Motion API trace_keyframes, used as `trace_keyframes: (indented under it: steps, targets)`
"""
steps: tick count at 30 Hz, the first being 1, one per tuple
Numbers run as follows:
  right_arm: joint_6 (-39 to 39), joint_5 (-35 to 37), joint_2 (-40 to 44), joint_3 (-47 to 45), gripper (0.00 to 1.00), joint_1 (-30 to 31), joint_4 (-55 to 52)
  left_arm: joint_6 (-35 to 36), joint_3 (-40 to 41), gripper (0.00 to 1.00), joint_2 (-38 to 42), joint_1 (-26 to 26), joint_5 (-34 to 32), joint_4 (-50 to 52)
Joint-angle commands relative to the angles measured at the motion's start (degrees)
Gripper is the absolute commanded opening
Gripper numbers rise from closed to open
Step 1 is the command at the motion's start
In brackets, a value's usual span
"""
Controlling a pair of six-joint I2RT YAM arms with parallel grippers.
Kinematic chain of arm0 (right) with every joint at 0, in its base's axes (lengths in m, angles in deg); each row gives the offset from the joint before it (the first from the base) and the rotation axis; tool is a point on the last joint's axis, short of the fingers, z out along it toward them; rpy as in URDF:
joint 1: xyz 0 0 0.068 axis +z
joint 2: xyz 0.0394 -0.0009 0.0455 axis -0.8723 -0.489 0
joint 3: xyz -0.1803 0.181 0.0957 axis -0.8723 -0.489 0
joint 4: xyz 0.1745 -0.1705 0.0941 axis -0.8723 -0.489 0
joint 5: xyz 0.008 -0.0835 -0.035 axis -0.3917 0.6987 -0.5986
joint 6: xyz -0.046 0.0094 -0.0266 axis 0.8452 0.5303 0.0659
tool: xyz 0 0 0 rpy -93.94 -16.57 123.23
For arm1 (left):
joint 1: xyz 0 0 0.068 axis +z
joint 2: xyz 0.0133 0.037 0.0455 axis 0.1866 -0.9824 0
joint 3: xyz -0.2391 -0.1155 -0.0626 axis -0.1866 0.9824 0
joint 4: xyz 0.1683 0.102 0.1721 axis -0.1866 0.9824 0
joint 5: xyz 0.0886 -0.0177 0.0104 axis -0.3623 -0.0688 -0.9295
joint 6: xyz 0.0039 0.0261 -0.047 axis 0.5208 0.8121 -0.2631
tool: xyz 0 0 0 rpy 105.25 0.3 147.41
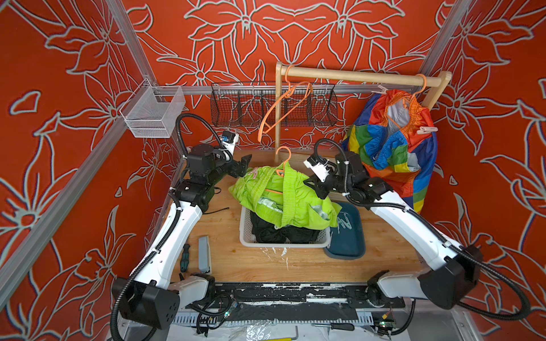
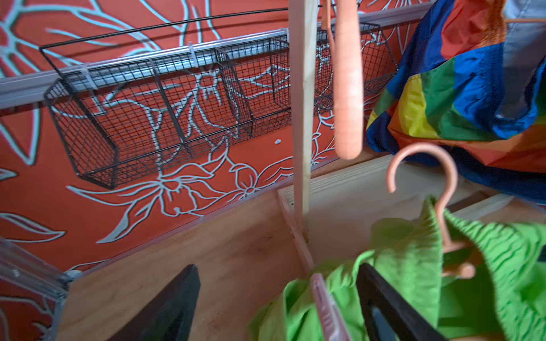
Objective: Remove the clothespins securing shorts to the hanger
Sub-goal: Remove the clothespin from the hanger.
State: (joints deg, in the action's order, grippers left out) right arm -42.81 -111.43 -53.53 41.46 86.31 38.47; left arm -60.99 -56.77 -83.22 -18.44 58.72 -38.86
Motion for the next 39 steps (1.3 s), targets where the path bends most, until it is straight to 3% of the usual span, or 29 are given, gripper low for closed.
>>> trace_keyframes:
  steps: [1,7,15,23,27,33,39]
  targets:
    - [-5.8,-8.6,2.4,-3.3,0.0,-1.9,10.2,3.7,-1.7,0.85,-0.7,0.9,1.4,5.0]
    - [-10.0,-13.8,3.4,-6.7,0.0,-4.9,16.2,5.2,-1.6,0.85,-1.1,1.2,6.9,7.6]
    - [-16.2,-22.8,4.6,-7.7,0.0,-10.6,21.3,7.5,0.1,0.85,-1.5,1.3,7.9,7.8]
    - [-17.6,-29.1,5.0,-7.4,0.0,-11.7,21.3,5.1,0.7,0.85,-3.7,1.8,8.6,4.2]
    - [-16.5,-30.4,5.2,-7.1,0.0,-11.6,19.1,3.1,2.4,0.85,-2.1,2.6,7.6,-0.3]
    - [-16.6,-31.1,5.2,-7.0,0.0,-11.7,18.9,1.2,2.6,0.85,-1.4,4.2,11.2,-1.5]
    - [-15.2,-31.0,4.5,-6.1,0.0,-11.6,16.9,-2.1,0.9,0.85,-0.7,6.2,19.2,-1.5]
